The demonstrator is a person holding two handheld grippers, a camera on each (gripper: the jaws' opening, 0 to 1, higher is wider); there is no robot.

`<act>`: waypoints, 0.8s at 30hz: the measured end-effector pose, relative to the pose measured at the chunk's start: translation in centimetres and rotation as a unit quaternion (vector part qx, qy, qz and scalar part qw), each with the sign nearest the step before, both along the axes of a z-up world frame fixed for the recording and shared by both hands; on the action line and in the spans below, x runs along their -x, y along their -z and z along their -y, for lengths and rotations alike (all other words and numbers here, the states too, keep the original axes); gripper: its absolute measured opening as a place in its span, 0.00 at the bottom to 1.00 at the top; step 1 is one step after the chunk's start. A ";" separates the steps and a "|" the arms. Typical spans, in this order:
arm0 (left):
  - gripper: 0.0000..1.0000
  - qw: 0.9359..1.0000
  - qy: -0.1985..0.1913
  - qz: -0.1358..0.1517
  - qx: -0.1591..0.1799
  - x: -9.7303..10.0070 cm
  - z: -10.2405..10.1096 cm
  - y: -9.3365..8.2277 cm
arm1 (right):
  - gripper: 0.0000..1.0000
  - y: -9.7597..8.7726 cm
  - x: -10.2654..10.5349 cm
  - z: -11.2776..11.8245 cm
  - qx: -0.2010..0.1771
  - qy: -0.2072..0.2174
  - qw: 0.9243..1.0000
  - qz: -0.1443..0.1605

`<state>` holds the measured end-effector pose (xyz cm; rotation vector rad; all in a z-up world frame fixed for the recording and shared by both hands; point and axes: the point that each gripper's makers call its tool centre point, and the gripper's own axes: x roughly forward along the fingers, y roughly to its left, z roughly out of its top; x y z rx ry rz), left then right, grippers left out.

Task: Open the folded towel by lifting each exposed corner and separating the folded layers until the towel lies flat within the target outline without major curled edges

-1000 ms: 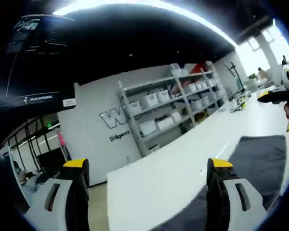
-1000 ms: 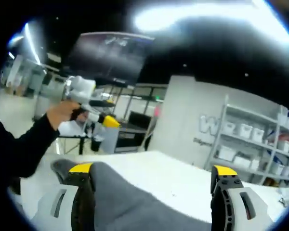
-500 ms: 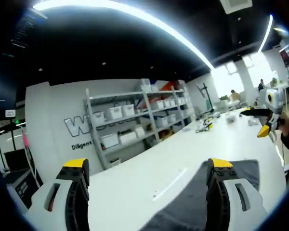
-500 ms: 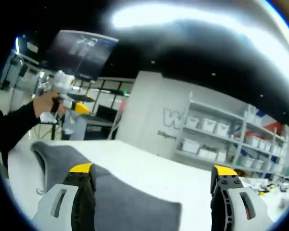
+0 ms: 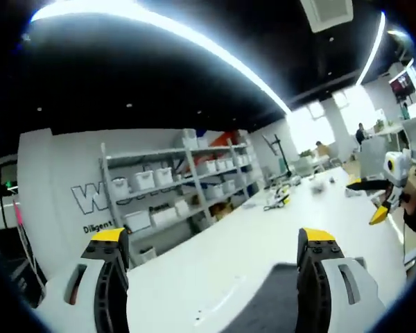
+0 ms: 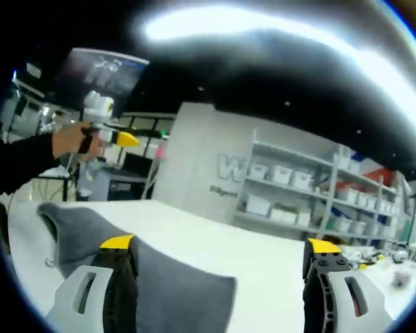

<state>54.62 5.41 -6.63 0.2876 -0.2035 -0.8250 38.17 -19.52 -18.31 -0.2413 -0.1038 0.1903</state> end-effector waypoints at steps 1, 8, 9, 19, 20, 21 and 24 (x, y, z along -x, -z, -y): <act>1.00 1.000 -0.001 0.001 -0.006 0.0 0.4 -0.1 | 0.98 0.4 0.1 0.7 -0.002 0.004 1.000 -0.004; 0.99 0.998 0.015 -0.001 -0.058 -0.1 4.8 -1.4 | 0.98 1.1 0.8 3.3 -0.006 0.016 1.000 -0.008; 0.99 0.997 0.018 -0.007 -0.069 -0.4 5.6 -1.4 | 0.97 1.2 1.0 3.9 -0.012 0.018 1.000 -0.007; 0.99 0.994 0.034 -0.014 -0.100 -2.8 9.8 -2.7 | 0.96 1.4 1.2 6.3 -0.024 0.025 0.999 -0.008; 0.99 0.993 0.041 -0.008 -0.112 -3.0 11.0 -2.7 | 0.96 1.5 1.2 6.7 -0.024 0.028 0.999 -0.010; 0.99 0.992 0.046 -0.002 -0.120 -3.2 11.7 -2.7 | 0.96 1.7 1.3 7.1 -0.024 0.032 0.999 -0.010; 0.99 0.990 0.056 0.005 -0.131 -3.4 13.4 -2.3 | 0.95 1.9 1.6 7.7 -0.028 0.036 0.999 -0.012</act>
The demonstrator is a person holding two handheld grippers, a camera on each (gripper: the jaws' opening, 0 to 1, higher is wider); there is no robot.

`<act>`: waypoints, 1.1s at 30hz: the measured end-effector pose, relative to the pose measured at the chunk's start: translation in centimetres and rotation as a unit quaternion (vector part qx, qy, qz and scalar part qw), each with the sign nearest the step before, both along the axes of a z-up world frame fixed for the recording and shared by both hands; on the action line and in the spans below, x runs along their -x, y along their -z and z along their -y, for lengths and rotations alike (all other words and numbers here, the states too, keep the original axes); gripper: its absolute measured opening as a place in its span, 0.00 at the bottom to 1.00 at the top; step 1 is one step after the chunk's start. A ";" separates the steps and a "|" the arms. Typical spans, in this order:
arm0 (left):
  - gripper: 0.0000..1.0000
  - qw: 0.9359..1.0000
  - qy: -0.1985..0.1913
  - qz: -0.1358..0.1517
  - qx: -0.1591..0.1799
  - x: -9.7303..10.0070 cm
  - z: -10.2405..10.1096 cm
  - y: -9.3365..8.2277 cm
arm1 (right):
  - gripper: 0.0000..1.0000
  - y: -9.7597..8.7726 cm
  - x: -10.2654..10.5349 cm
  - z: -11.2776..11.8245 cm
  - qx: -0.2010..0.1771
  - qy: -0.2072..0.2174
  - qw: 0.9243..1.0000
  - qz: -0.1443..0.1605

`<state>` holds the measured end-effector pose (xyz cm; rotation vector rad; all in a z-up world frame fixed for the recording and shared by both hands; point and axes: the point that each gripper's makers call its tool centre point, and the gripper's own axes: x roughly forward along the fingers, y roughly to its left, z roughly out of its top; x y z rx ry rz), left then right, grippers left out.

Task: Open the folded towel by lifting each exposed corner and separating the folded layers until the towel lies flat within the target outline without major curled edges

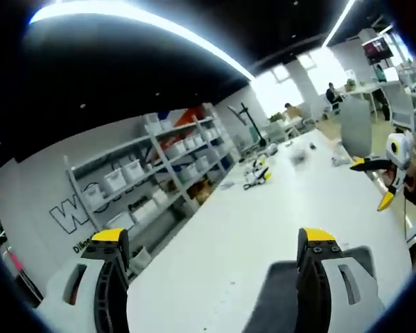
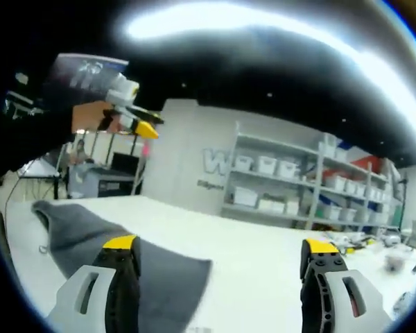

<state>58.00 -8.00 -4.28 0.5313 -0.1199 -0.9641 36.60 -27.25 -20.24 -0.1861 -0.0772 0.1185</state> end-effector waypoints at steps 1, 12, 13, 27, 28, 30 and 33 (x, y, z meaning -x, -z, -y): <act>0.99 1.000 0.009 -0.004 -0.013 -0.5 1.4 0.7 | 0.95 0.4 0.2 0.4 -0.008 0.001 1.000 -0.003; 0.99 0.996 0.033 -0.014 -0.082 -2.8 8.6 4.3 | 0.96 7.2 0.1 2.5 -0.028 -0.002 0.997 -0.072; 0.99 0.995 0.037 -0.015 -0.087 -3.0 9.3 4.5 | 0.95 7.3 0.4 3.3 -0.031 0.004 0.997 -0.072; 0.99 0.984 0.048 -0.043 -0.167 -5.6 15.0 10.8 | 0.90 10.5 1.9 5.1 -0.109 0.017 0.992 -0.065; 0.99 0.983 0.049 -0.044 -0.172 -5.6 15.2 11.2 | 0.89 10.7 2.0 5.2 -0.112 0.017 0.991 -0.066; 0.98 0.981 0.052 -0.045 -0.181 -5.5 15.5 11.7 | 0.86 11.0 2.1 5.4 -0.117 0.020 0.991 -0.067; 0.98 0.975 0.058 -0.046 -0.208 -5.1 15.8 12.8 | 0.83 11.2 2.4 5.3 -0.139 0.018 0.988 -0.064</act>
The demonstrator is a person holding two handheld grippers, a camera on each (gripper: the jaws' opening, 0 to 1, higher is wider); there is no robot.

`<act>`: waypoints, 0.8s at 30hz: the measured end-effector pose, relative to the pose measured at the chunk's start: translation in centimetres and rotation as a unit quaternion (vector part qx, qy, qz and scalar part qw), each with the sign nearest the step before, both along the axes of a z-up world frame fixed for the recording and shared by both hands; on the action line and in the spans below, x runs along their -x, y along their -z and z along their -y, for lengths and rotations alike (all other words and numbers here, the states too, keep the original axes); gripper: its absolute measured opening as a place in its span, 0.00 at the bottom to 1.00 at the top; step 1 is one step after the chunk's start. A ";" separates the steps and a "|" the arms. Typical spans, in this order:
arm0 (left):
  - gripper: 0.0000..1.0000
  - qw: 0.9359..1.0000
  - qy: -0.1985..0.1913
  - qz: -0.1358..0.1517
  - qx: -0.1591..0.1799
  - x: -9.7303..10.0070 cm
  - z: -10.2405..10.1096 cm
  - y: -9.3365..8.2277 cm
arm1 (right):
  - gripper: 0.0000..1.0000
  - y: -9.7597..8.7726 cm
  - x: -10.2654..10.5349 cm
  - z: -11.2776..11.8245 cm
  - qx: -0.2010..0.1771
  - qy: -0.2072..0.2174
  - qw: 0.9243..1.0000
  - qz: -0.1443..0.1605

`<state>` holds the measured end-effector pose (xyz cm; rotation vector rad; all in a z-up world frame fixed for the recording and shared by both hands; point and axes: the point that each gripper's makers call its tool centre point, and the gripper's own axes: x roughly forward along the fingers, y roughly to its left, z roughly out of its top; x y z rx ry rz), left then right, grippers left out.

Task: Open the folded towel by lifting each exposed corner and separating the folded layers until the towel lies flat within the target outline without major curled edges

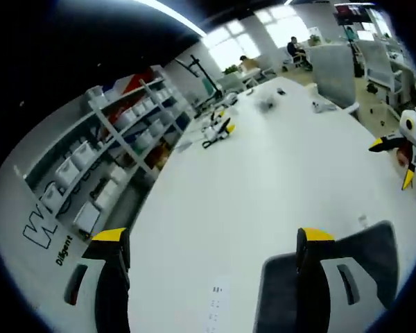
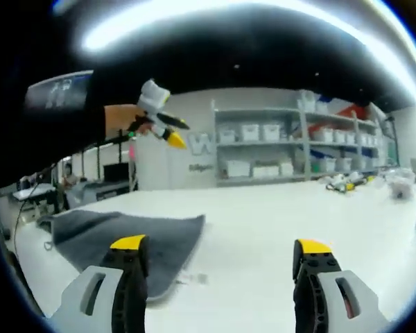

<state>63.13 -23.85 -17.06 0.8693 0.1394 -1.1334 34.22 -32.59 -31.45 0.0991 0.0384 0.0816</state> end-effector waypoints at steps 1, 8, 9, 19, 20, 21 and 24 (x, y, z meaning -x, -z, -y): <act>0.98 1.000 0.004 -0.003 -0.007 0.2 0.2 0.3 | 0.82 -0.1 0.1 -0.3 -0.015 -0.005 1.000 0.003; 0.99 0.999 0.018 -0.015 -0.042 0.7 1.6 2.7 | 0.81 -0.1 0.1 -2.2 -0.030 -0.017 0.999 0.005; 0.99 0.998 0.019 -0.020 -0.057 0.7 1.5 3.5 | 0.82 0.2 0.1 -2.4 -0.025 -0.017 1.000 0.001; 0.92 0.986 0.029 -0.063 -0.155 0.9 -0.2 9.7 | 0.74 2.5 0.3 -5.9 -0.009 -0.059 0.998 -0.029; 0.93 0.985 0.028 -0.064 -0.160 0.8 -0.3 10.1 | 0.73 2.7 0.3 -6.7 -0.018 -0.072 0.997 -0.031; 0.92 0.982 0.026 -0.063 -0.176 0.3 -0.6 10.8 | 0.73 2.9 0.3 -6.9 -0.016 -0.071 0.997 -0.031; 0.89 0.981 0.020 -0.063 -0.184 -0.1 -0.6 11.4 | 0.70 3.3 0.1 -7.6 -0.017 -0.077 0.996 -0.036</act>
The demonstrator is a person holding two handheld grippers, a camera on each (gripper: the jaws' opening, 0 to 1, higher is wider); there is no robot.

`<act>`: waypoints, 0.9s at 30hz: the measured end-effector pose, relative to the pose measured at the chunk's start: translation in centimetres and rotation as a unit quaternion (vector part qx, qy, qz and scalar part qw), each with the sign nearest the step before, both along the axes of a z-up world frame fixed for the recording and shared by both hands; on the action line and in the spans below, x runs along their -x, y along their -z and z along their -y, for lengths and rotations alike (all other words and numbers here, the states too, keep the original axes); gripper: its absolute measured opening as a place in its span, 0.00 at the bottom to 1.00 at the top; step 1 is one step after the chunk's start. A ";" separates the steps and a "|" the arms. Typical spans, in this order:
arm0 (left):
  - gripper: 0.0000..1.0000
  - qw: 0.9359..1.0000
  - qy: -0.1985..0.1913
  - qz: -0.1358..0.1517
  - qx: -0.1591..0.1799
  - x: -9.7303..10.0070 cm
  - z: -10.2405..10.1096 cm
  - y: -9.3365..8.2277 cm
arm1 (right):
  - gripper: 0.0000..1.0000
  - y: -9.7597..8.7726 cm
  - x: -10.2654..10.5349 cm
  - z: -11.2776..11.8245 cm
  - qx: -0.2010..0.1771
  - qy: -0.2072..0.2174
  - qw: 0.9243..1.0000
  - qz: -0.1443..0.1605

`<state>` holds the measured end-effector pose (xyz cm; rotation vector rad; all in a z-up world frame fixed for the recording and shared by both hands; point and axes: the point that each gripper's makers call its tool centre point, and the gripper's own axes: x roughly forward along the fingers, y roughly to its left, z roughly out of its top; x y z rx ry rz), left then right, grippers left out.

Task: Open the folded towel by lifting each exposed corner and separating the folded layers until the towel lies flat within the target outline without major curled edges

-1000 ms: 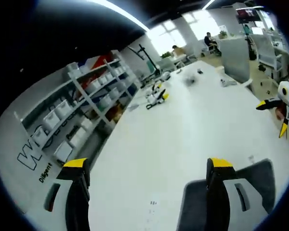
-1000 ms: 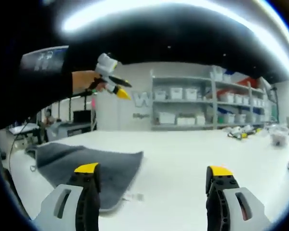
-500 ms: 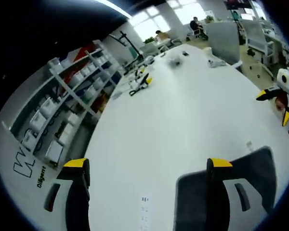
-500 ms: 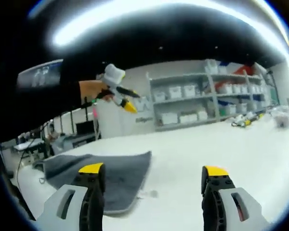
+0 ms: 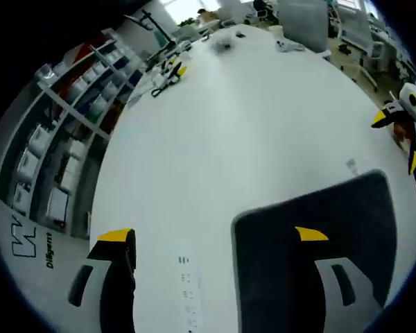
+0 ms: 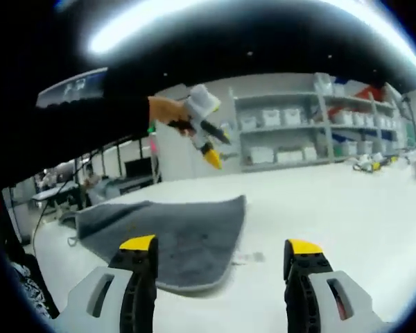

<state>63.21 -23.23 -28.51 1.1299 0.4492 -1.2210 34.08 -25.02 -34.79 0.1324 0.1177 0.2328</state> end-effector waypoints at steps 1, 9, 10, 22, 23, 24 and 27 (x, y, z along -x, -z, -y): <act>0.88 1.000 -0.001 -0.001 0.000 0.1 0.1 0.0 | 0.69 0.0 0.0 -0.1 -0.002 -0.001 1.000 0.000; 0.88 1.000 0.002 0.004 -0.012 -1.1 1.2 2.0 | 0.47 0.6 -0.3 -0.7 -0.017 -0.008 1.000 -0.006; 0.86 1.000 0.003 0.000 -0.017 -1.1 1.3 2.6 | 0.48 0.8 -0.4 -0.7 -0.017 -0.006 1.000 -0.008; 0.72 0.998 0.009 -0.041 -0.056 -1.5 1.8 7.3 | 0.41 2.1 -0.5 -0.7 -0.028 -0.012 0.999 -0.028; 0.71 0.997 0.009 -0.041 -0.057 -1.8 1.9 7.5 | 0.41 2.1 -0.5 -0.7 -0.029 -0.013 0.999 -0.029; 0.68 0.997 0.008 -0.043 -0.058 -2.0 1.9 7.6 | 0.40 2.1 -0.5 -0.9 -0.030 -0.015 0.999 -0.031; 0.60 0.997 0.002 -0.055 -0.055 -1.3 2.0 8.3 | 0.38 2.7 -0.5 -1.6 -0.029 -0.020 0.998 -0.045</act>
